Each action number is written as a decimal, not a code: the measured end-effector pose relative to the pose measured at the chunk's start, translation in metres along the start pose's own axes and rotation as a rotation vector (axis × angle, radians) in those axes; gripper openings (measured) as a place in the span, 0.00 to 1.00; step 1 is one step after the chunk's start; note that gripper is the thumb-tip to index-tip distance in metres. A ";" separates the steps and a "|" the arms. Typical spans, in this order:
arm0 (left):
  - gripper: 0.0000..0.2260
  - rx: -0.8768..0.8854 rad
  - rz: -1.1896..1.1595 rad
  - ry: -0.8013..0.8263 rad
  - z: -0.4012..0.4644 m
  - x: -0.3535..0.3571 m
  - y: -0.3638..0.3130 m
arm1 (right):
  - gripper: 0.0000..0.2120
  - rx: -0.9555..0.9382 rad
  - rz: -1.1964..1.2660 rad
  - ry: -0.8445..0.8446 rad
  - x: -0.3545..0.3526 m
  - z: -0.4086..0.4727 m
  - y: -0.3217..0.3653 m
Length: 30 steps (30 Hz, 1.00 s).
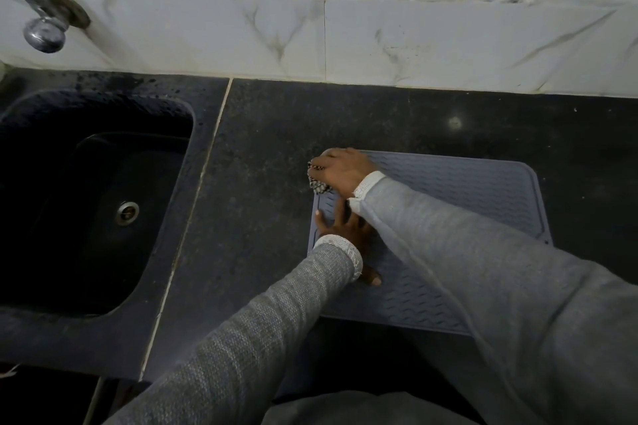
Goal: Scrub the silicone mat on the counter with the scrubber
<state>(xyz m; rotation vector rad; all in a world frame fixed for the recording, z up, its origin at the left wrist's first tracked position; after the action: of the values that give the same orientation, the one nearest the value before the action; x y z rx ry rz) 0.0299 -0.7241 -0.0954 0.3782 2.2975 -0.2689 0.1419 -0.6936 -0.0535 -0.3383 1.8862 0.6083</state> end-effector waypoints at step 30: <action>0.59 0.008 -0.005 -0.105 0.006 0.000 0.001 | 0.19 0.093 0.023 -0.018 -0.014 -0.028 -0.060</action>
<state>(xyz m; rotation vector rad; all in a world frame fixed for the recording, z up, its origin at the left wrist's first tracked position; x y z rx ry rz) 0.0340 -0.7243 -0.0997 0.3539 2.1950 -0.2933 0.1554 -0.7590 -0.0477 -0.2498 1.8962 0.5350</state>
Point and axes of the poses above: each hand's wrist, its own z-axis towards the middle knuckle, its own x-axis out of the palm, y = z × x, the point moved 9 cm from there along z, towards the middle knuckle, and after that the axes turned 3 degrees about z, right-handed, at the moved point
